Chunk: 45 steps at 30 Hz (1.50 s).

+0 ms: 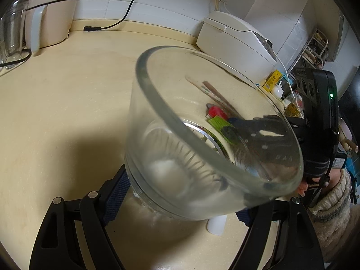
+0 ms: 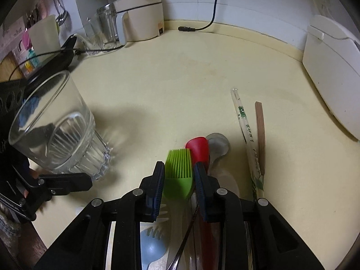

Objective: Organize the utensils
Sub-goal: 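Grasp the green silicone brush handle with the right gripper while the left gripper holds the glass, then lift the green brush and carry it over the glass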

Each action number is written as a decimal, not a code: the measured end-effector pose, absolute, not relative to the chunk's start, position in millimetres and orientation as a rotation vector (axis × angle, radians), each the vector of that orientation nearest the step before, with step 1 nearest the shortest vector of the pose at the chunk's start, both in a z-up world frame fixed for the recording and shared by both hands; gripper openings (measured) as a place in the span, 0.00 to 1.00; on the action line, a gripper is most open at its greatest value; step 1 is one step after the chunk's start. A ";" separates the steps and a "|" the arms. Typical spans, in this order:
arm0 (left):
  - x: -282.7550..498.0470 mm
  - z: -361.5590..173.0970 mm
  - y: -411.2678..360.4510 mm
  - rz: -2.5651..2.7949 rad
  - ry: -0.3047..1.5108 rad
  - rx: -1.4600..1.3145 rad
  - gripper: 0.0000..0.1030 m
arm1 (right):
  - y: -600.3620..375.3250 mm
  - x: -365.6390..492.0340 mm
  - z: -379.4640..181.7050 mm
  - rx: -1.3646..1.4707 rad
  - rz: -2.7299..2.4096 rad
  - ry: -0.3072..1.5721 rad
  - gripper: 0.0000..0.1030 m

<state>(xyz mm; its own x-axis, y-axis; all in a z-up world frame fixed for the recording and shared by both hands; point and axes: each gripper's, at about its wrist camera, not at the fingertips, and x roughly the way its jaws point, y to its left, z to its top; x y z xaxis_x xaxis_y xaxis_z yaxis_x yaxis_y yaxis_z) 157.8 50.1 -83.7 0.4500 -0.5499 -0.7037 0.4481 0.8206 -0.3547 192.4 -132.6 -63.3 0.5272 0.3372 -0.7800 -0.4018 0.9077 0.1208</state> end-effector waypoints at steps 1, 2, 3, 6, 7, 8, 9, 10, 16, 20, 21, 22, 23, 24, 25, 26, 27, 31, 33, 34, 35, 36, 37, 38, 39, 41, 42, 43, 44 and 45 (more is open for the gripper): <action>157.6 -83.6 50.1 -0.619 0.915 -0.124 0.81 | -131.0 191.2 -63.7 -0.089 0.442 0.914 0.27; 157.4 -83.5 49.9 -0.619 0.915 -0.124 0.81 | -129.9 190.3 -63.6 -0.096 0.443 0.914 0.28; 157.6 -83.6 50.2 -0.619 0.915 -0.124 0.81 | -129.0 189.6 -64.1 -0.107 0.442 0.911 0.28; 157.6 -83.6 50.1 -0.619 0.915 -0.125 0.81 | -127.3 186.9 -63.7 -0.128 0.447 0.906 0.29; 157.6 -83.6 50.1 -0.618 0.915 -0.124 0.81 | -127.2 186.4 -63.5 -0.131 0.449 0.907 0.29; 157.4 -83.6 50.0 -0.618 0.915 -0.125 0.81 | -127.3 186.2 -63.5 -0.134 0.454 0.911 0.30; 157.6 -83.6 50.1 -0.618 0.915 -0.124 0.81 | -126.0 186.5 -63.9 -0.139 0.460 0.920 0.31; 157.6 -83.6 50.2 -0.618 0.915 -0.124 0.81 | -126.9 184.8 -65.3 -0.142 0.470 0.930 0.32; 157.5 -83.6 50.2 -0.619 0.914 -0.124 0.81 | -119.9 181.1 -67.7 -0.221 0.452 0.916 0.32; 157.6 -83.7 50.3 -0.619 0.914 -0.124 0.81 | -111.3 174.9 -69.3 -0.288 0.445 0.890 0.33; 157.6 -83.7 50.3 -0.619 0.914 -0.124 0.81 | -114.1 176.5 -69.5 -0.272 0.443 0.894 0.32; 157.7 -83.7 50.3 -0.619 0.914 -0.124 0.81 | -117.5 178.8 -69.4 -0.252 0.445 0.900 0.31; 157.5 -83.6 50.4 -0.619 0.914 -0.125 0.81 | -122.0 181.8 -68.6 -0.218 0.451 0.908 0.31; 157.7 -83.6 50.3 -0.619 0.914 -0.125 0.81 | -127.1 184.2 -66.9 -0.178 0.458 0.912 0.31; 157.6 -83.6 50.3 -0.619 0.914 -0.125 0.81 | -132.4 185.6 -65.3 -0.143 0.459 0.910 0.31; 157.5 -83.6 50.2 -0.619 0.914 -0.124 0.81 | -138.5 187.2 -62.7 -0.102 0.461 0.905 0.31; 157.6 -83.7 50.2 -0.619 0.914 -0.124 0.81 | -146.0 188.8 -59.2 -0.050 0.467 0.895 0.31; 157.6 -83.7 50.1 -0.619 0.913 -0.125 0.81 | -177.4 193.1 -42.7 0.163 0.495 0.825 0.31; 157.6 -83.8 50.0 -0.619 0.913 -0.125 0.81 | -194.8 195.2 -35.9 0.271 0.501 0.781 0.31; 157.5 -83.8 50.0 -0.619 0.913 -0.125 0.81 | -202.3 195.8 -33.5 0.315 0.498 0.764 0.31; 157.4 -83.8 49.9 -0.619 0.913 -0.125 0.81 | -211.4 195.4 -31.4 0.357 0.488 0.743 0.31; 157.6 -83.8 50.0 -0.619 0.913 -0.125 0.81 | -215.8 195.3 -30.0 0.377 0.476 0.730 0.31; 157.6 -83.8 50.0 -0.619 0.913 -0.125 0.81 | -220.1 193.7 -28.2 0.396 0.461 0.715 0.31; 157.6 -83.7 50.0 -0.618 0.913 -0.125 0.81 | -224.1 194.0 -26.9 0.414 0.449 0.701 0.31; 157.9 -83.8 50.1 -0.619 0.913 -0.125 0.81 | -226.3 193.7 -24.9 0.431 0.438 0.686 0.31; 157.7 -84.0 50.4 -0.618 0.913 -0.127 0.81 | -231.5 191.9 -19.4 0.448 0.421 0.656 0.31; 156.8 -84.4 51.1 -0.619 0.909 -0.137 0.81 | -233.9 190.4 -16.9 0.455 0.411 0.637 0.31; 154.4 -85.0 52.6 -0.622 0.901 -0.147 0.81 | -236.0 189.1 -13.7 0.461 0.402 0.619 0.31; 150.4 -85.5 54.5 -0.628 0.886 -0.156 0.81 | -237.6 187.7 -10.7 0.461 0.386 0.597 0.31; 147.2 -85.6 55.3 -0.630 0.876 -0.153 0.81 | -239.3 183.6 -6.6 0.451 0.365 0.572 0.31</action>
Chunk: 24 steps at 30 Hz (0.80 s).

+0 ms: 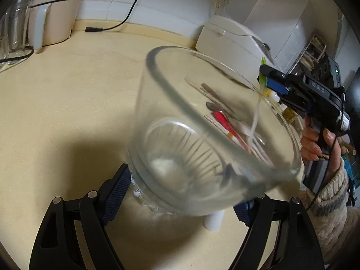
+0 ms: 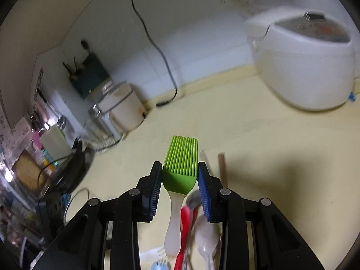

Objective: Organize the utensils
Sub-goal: 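Lift the green brush and carry it over the glass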

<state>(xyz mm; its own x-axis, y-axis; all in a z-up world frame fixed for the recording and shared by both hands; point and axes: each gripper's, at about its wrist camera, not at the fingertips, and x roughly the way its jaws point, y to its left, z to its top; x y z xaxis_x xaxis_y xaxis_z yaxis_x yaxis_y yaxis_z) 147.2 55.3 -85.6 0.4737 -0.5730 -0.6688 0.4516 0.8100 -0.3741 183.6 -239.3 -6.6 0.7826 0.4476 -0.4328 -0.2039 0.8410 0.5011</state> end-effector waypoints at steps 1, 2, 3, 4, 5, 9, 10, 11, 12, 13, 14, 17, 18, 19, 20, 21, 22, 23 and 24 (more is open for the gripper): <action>146.6 -85.3 54.9 -0.630 0.873 -0.149 0.81 | -241.6 179.7 -3.0 0.439 0.349 0.549 0.31; 147.0 -85.3 54.9 -0.632 0.874 -0.150 0.81 | -242.8 178.6 0.5 0.432 0.339 0.529 0.31; 147.9 -85.4 55.7 -0.635 0.875 -0.155 0.81 | -241.4 178.7 4.0 0.429 0.334 0.513 0.31; 148.2 -85.3 55.8 -0.635 0.875 -0.155 0.81 | -241.8 177.0 5.7 0.428 0.333 0.503 0.31; 148.3 -85.1 55.2 -0.633 0.875 -0.151 0.81 | -240.7 176.3 7.6 0.422 0.328 0.495 0.31; 148.7 -85.0 53.5 -0.633 0.875 -0.153 0.81 | -241.5 176.1 7.1 0.414 0.326 0.496 0.31; 148.7 -85.3 53.7 -0.634 0.875 -0.153 0.81 | -240.7 176.4 6.5 0.411 0.325 0.499 0.31; 148.9 -85.2 53.0 -0.634 0.875 -0.153 0.81 | -240.6 176.1 6.2 0.410 0.325 0.498 0.31; 148.4 -86.0 54.5 -0.634 0.875 -0.153 0.81 | -240.7 174.9 6.3 0.409 0.327 0.495 0.31; 148.5 -86.0 54.2 -0.634 0.875 -0.152 0.81 | -241.0 173.3 6.6 0.407 0.328 0.490 0.31; 148.7 -86.0 53.9 -0.634 0.875 -0.153 0.81 | -240.3 171.5 7.9 0.400 0.328 0.482 0.31; 148.7 -86.5 55.0 -0.637 0.875 -0.156 0.81 | -235.0 166.6 14.3 0.376 0.324 0.458 0.31; 148.2 -87.1 56.7 -0.638 0.875 -0.156 0.81 | -233.5 164.9 16.7 0.369 0.322 0.451 0.31; 148.2 -87.0 56.7 -0.637 0.875 -0.156 0.81 | -231.7 162.9 19.4 0.360 0.321 0.443 0.31; 148.2 -87.0 56.7 -0.637 0.875 -0.156 0.81 | -229.9 160.3 23.0 0.351 0.320 0.432 0.31; 148.2 -87.0 56.6 -0.637 0.875 -0.156 0.81 | -227.9 157.2 27.4 0.340 0.317 0.416 0.31; 148.2 -87.0 56.6 -0.637 0.875 -0.156 0.81 | -226.2 154.3 31.8 0.331 0.313 0.401 0.31; 148.2 -87.0 56.6 -0.637 0.875 -0.156 0.81 | -224.4 150.6 38.1 0.322 0.305 0.381 0.31; 148.2 -87.0 56.5 -0.638 0.875 -0.157 0.81 | -222.6 147.2 44.2 0.314 0.298 0.362 0.31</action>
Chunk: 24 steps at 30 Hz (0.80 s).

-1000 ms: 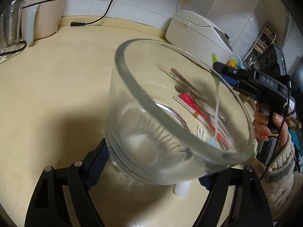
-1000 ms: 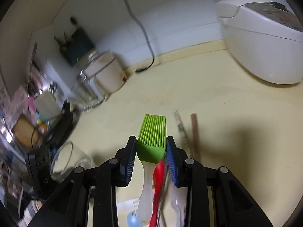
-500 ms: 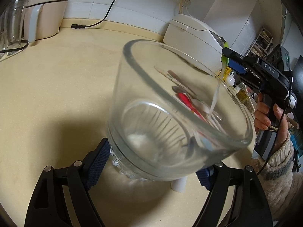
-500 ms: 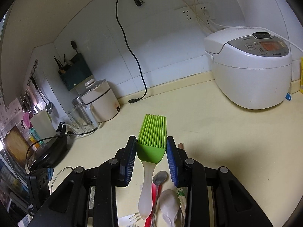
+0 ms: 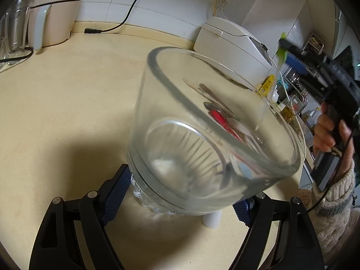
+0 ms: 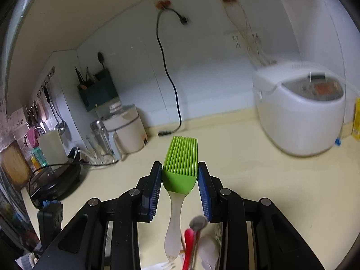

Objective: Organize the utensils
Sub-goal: 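Lift the green brush and carry it over the glass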

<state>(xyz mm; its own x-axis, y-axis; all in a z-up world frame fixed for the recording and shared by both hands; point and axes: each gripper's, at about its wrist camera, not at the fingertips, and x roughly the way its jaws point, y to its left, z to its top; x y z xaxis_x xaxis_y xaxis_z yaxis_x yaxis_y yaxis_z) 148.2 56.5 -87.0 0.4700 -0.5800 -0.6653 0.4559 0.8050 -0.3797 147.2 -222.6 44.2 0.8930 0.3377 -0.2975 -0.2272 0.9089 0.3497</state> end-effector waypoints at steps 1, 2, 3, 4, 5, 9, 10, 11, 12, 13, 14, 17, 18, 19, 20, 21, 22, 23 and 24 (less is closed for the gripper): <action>148.3 -87.1 56.3 -0.639 0.875 -0.158 0.81 | -221.5 143.8 50.5 0.306 0.292 0.342 0.31; 148.6 -87.3 56.8 -0.640 0.875 -0.159 0.82 | -219.5 139.9 58.7 0.298 0.286 0.317 0.31; 148.8 -87.4 57.6 -0.640 0.875 -0.159 0.82 | -217.4 137.1 65.4 0.293 0.287 0.299 0.31; 148.8 -87.4 57.3 -0.641 0.875 -0.159 0.82 | -215.7 134.2 72.6 0.292 0.292 0.281 0.31; 148.8 -87.4 57.7 -0.640 0.875 -0.159 0.82 | -212.6 131.0 81.1 0.290 0.303 0.261 0.31; 148.8 -87.3 57.6 -0.642 0.875 -0.161 0.82 | -195.2 125.4 106.2 0.272 0.352 0.215 0.31; 149.0 -87.3 57.7 -0.642 0.875 -0.161 0.82 | -190.5 125.1 111.4 0.275 0.373 0.209 0.31; 149.1 -87.3 57.4 -0.642 0.875 -0.162 0.82 | -185.4 126.2 117.2 0.282 0.396 0.203 0.31; 149.0 -87.3 57.6 -0.642 0.875 -0.161 0.82 | -180.1 127.8 122.9 0.290 0.420 0.199 0.31; 149.0 -87.3 57.6 -0.642 0.875 -0.160 0.82 | -174.3 129.6 129.0 0.297 0.447 0.192 0.31; 149.0 -87.3 57.2 -0.642 0.875 -0.160 0.82 | -168.6 131.0 134.4 0.302 0.472 0.185 0.31; 149.0 -87.3 57.3 -0.642 0.875 -0.161 0.82 | -154.6 133.6 143.8 0.307 0.547 0.178 0.31; 149.0 -87.3 57.8 -0.642 0.875 -0.161 0.82 | -149.2 134.3 143.6 0.307 0.583 0.183 0.31; 149.1 -87.3 57.6 -0.642 0.875 -0.161 0.82 | -145.3 134.7 141.4 0.306 0.602 0.188 0.31; 149.1 -87.3 57.4 -0.642 0.875 -0.161 0.82 | -142.1 134.4 136.9 0.304 0.618 0.196 0.31; 149.1 -87.3 57.7 -0.642 0.875 -0.160 0.82 | -139.6 134.4 132.8 0.300 0.622 0.203 0.31; 149.1 -87.3 57.5 -0.642 0.875 -0.161 0.82 | -137.0 134.6 127.3 0.289 0.622 0.214 0.31; 149.2 -87.3 57.7 -0.643 0.875 -0.162 0.82 | -133.9 136.1 122.1 0.272 0.615 0.230 0.31; 149.1 -87.3 57.7 -0.642 0.875 -0.162 0.82 | -131.6 138.2 118.2 0.264 0.611 0.241 0.31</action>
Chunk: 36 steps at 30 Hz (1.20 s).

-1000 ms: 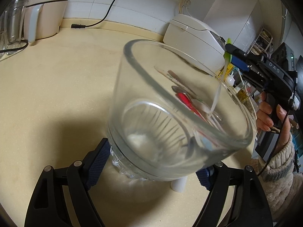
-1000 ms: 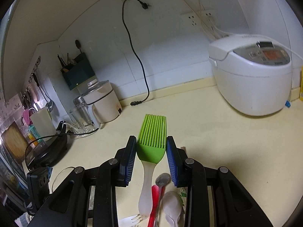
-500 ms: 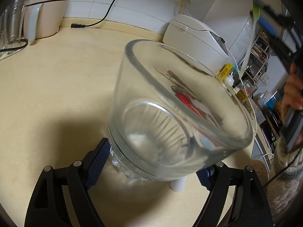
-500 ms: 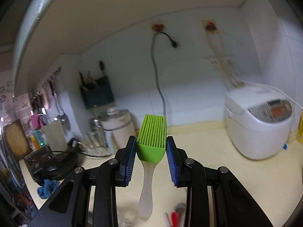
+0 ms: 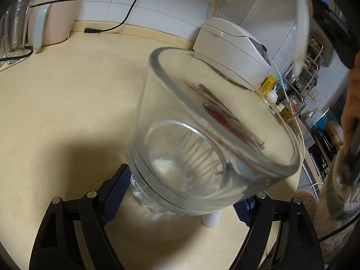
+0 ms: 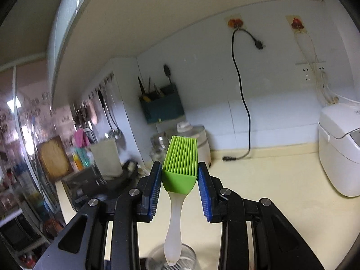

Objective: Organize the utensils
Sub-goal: 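Lift the green brush and carry it over the glass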

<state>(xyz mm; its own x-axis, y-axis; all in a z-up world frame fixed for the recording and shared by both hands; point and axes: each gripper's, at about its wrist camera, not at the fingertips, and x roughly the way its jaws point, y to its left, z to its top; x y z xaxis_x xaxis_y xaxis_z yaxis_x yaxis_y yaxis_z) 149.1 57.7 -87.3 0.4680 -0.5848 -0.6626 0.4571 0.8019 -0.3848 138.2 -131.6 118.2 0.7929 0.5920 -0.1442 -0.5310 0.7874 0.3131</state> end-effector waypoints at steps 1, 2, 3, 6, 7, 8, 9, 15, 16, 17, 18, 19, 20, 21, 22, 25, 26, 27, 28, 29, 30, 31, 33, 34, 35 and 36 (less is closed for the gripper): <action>149.1 -87.3 57.4 -0.642 0.875 -0.162 0.82 | -130.1 141.2 114.5 0.266 0.616 0.254 0.31; 148.8 -87.3 57.5 -0.643 0.875 -0.162 0.82 | -130.4 143.0 111.3 0.276 0.626 0.266 0.31; 148.8 -87.3 57.8 -0.643 0.874 -0.162 0.82 | -131.1 144.3 107.8 0.286 0.634 0.276 0.31; 148.9 -87.2 58.0 -0.643 0.874 -0.161 0.83 | -130.5 145.9 100.1 0.285 0.638 0.292 0.31; 148.9 -87.2 58.1 -0.643 0.874 -0.162 0.83 | -131.1 146.7 97.3 0.286 0.640 0.297 0.31; 148.9 -87.2 58.1 -0.643 0.874 -0.162 0.83 | -130.4 147.3 95.4 0.287 0.644 0.302 0.31; 148.9 -87.2 58.0 -0.643 0.874 -0.162 0.83 | -129.6 148.0 94.3 0.288 0.643 0.308 0.31; 148.7 -87.0 57.4 -0.644 0.874 -0.164 0.83 | -124.5 147.4 87.9 0.271 0.649 0.328 0.31; 148.8 -87.0 58.0 -0.644 0.874 -0.163 0.83 | -123.2 147.3 87.4 0.265 0.649 0.331 0.31; 148.7 -87.0 57.5 -0.644 0.874 -0.164 0.83 | -121.8 146.9 86.7 0.257 0.648 0.333 0.31; 148.8 -87.1 58.1 -0.644 0.874 -0.163 0.83 | -120.6 146.6 86.6 0.250 0.649 0.333 0.31; 148.8 -87.1 57.8 -0.644 0.874 -0.163 0.83 | -119.7 145.9 86.6 0.245 0.649 0.332 0.31; 148.7 -87.1 57.6 -0.644 0.874 -0.164 0.83 | -118.4 145.2 86.7 0.239 0.652 0.331 0.31; 148.8 -87.1 58.1 -0.644 0.874 -0.163 0.83 | -117.7 144.3 86.9 0.234 0.654 0.329 0.31; 148.7 -87.2 57.9 -0.644 0.874 -0.163 0.83 | -116.8 143.7 87.3 0.229 0.656 0.328 0.31; 148.7 -87.2 57.8 -0.644 0.874 -0.163 0.83 | -113.4 141.9 87.3 0.208 0.659 0.325 0.31; 148.8 -87.2 58.0 -0.644 0.874 -0.163 0.83 | -112.1 142.0 87.1 0.203 0.662 0.327 0.31; 148.9 -87.2 58.4 -0.644 0.874 -0.163 0.83 | -111.0 142.6 86.6 0.199 0.665 0.330 0.31; 148.9 -87.2 58.5 -0.644 0.874 -0.164 0.83 | -109.7 143.2 85.7 0.194 0.666 0.334 0.31; 148.8 -87.2 58.1 -0.644 0.874 -0.164 0.83 | -108.6 143.6 85.0 0.190 0.667 0.337 0.31; 148.9 -87.2 58.2 -0.644 0.874 -0.164 0.83 | -107.1 144.0 83.9 0.185 0.668 0.342 0.31; 148.9 -87.2 58.6 -0.644 0.874 -0.164 0.83 | -106.0 144.5 83.3 0.182 0.667 0.346 0.31; 149.0 -87.2 58.6 -0.644 0.874 -0.164 0.83 | -103.6 144.9 81.9 0.173 0.670 0.352 0.31; 149.0 -87.2 58.5 -0.644 0.874 -0.164 0.83 | -102.3 144.5 81.5 0.168 0.669 0.354 0.31; 148.9 -87.2 58.3 -0.645 0.874 -0.165 0.83 | -100.5 144.4 81.1 0.160 0.670 0.355 0.31; 149.0 -87.2 58.6 -0.645 0.874 -0.165 0.83 | -99.2 143.9 80.7 0.153 0.671 0.356 0.31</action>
<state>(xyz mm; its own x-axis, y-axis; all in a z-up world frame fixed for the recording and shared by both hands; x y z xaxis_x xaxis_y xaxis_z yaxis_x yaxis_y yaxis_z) 149.0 58.6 -87.2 0.4673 -0.5879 -0.6603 0.4578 0.7999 -0.3881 143.9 -99.2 80.7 0.7256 0.6318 -0.2726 -0.5802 0.7747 0.2514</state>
